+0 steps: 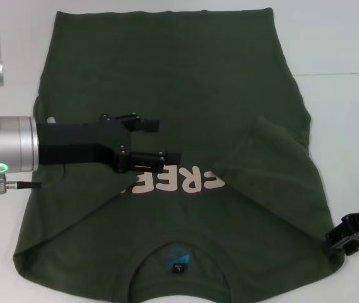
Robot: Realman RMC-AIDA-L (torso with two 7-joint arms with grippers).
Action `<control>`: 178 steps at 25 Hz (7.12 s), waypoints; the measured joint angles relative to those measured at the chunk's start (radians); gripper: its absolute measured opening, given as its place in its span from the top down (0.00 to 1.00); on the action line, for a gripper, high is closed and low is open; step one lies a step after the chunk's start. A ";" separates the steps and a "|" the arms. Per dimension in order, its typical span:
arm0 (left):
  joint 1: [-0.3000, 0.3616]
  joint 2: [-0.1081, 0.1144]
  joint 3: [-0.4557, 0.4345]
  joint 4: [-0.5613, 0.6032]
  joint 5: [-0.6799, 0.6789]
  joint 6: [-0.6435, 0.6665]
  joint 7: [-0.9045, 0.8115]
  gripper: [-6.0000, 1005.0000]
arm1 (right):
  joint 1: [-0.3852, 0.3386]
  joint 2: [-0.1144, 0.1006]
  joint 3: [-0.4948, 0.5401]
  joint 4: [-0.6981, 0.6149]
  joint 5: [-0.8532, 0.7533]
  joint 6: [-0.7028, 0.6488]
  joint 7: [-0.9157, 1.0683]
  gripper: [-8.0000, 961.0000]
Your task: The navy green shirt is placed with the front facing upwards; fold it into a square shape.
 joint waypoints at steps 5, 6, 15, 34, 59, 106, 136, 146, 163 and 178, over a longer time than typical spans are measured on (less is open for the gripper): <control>-0.001 0.000 0.003 0.002 0.000 -0.006 0.000 0.05 | -0.001 -0.001 -0.008 0.000 -0.003 0.002 0.001 0.46; -0.001 0.000 0.003 0.002 0.000 -0.008 0.000 0.05 | -0.001 0.000 -0.009 0.001 -0.007 0.003 0.002 0.46; 0.000 0.000 0.003 0.000 -0.001 -0.009 0.002 0.06 | 0.002 0.010 -0.016 0.001 -0.043 0.018 0.003 0.47; 0.008 -0.005 -0.006 -0.003 -0.002 -0.009 0.013 0.06 | 0.004 0.018 -0.017 -0.011 -0.043 0.030 -0.001 0.55; 0.080 0.020 -0.070 0.099 0.023 -0.001 -0.374 0.05 | -0.028 0.017 0.020 -0.014 -0.009 0.056 -0.128 0.97; 0.073 0.058 -0.152 0.192 0.714 0.079 -1.043 0.06 | 0.004 0.021 0.010 -0.002 0.046 0.070 -0.215 0.97; 0.067 0.052 -0.076 0.193 0.760 0.048 -1.063 0.46 | 0.006 0.022 0.004 0.001 0.066 0.067 -0.219 0.97; 0.061 0.052 -0.072 0.191 0.753 0.045 -1.047 0.85 | 0.006 0.022 0.005 0.001 0.074 0.066 -0.219 0.97; 0.097 0.052 -0.221 0.132 0.623 0.019 -0.653 0.97 | -0.107 0.009 0.109 0.083 0.258 0.106 -0.435 0.97; 0.182 0.051 -0.421 0.015 0.482 0.040 -0.144 0.97 | -0.296 -0.015 0.431 0.288 0.535 0.008 -1.090 0.97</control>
